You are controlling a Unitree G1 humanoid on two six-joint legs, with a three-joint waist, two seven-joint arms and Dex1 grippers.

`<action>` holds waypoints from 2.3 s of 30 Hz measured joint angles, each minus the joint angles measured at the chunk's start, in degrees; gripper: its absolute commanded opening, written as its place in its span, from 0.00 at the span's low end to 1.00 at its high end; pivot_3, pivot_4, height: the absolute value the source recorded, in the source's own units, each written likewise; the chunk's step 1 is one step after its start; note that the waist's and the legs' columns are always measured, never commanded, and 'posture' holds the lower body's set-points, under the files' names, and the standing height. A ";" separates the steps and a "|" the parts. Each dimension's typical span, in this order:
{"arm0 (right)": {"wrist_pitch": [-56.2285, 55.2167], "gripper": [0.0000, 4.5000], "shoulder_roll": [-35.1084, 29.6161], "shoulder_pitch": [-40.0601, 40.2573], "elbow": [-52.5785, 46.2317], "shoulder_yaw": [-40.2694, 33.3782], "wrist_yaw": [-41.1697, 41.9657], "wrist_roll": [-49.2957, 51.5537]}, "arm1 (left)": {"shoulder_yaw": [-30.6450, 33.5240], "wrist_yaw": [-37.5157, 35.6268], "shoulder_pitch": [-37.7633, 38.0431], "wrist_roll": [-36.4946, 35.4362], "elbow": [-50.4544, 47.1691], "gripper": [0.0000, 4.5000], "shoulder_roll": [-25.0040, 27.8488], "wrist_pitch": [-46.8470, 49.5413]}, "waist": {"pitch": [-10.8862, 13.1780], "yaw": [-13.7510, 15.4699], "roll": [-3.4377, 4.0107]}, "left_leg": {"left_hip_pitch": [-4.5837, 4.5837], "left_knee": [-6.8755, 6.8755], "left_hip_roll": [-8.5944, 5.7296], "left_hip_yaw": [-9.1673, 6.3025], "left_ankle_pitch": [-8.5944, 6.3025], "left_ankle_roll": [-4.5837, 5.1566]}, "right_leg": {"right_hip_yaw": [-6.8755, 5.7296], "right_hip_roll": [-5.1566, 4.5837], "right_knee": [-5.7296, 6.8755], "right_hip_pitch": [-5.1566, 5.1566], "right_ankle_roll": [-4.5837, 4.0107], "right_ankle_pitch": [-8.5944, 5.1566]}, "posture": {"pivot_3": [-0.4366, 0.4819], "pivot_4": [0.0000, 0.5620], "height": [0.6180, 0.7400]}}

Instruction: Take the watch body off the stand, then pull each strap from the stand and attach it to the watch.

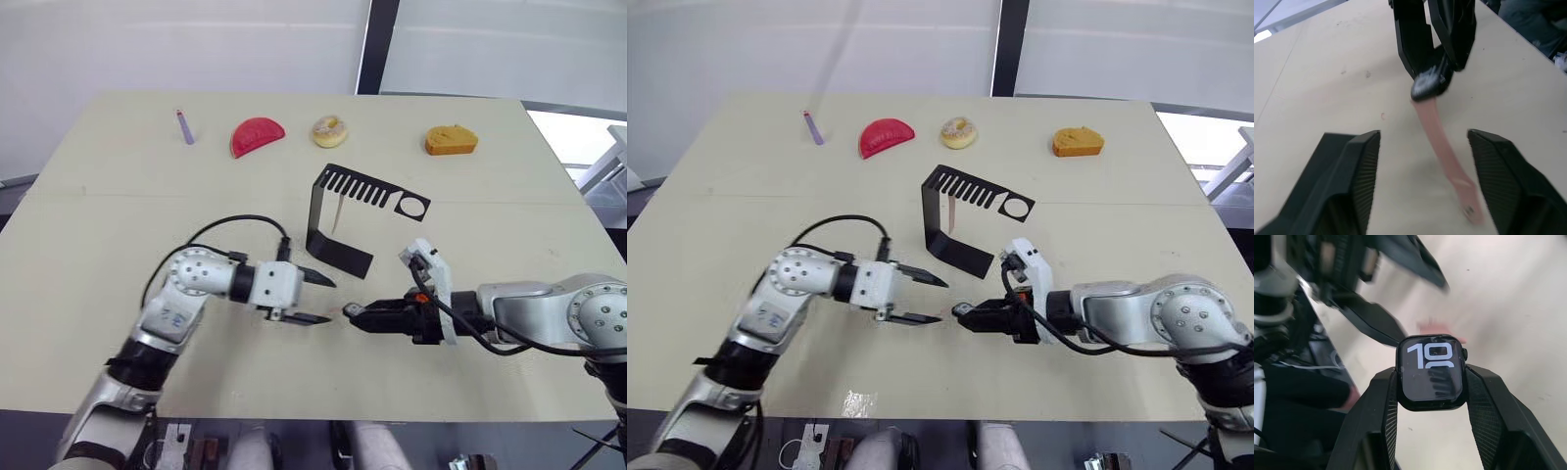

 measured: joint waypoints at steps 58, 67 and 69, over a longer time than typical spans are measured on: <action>-6.86 0.33 5.18 2.08 1.69 -1.01 -19.30 15.64 | -7.01 12.30 -5.12 10.21 0.37 0.70 -8.00 2.43 | -0.01 0.36 -0.02 | -0.14 0.69 0.00 0.02 -0.15 0.10 | 0.02 0.02 0.31 0.03 0.02 0.01 | 0.48 0.27 0.98; -8.54 0.33 5.17 0.38 2.32 0.95 -21.09 18.01 | -7.72 13.82 -6.09 11.31 0.63 0.19 -9.46 3.06 | -0.01 0.31 -0.02 | -0.14 0.69 0.01 0.02 -0.15 0.10 | 0.02 0.01 0.31 0.02 0.02 0.01 | 0.48 0.27 0.98; -8.74 0.33 5.17 0.15 2.90 0.98 -21.09 18.01 | -8.08 13.81 -6.10 11.39 0.72 0.19 -9.47 3.21 | -0.01 0.34 -0.02 | -0.15 0.69 0.01 0.02 -0.15 0.10 | 0.02 0.01 0.31 0.02 0.02 0.01 | 0.48 0.27 0.98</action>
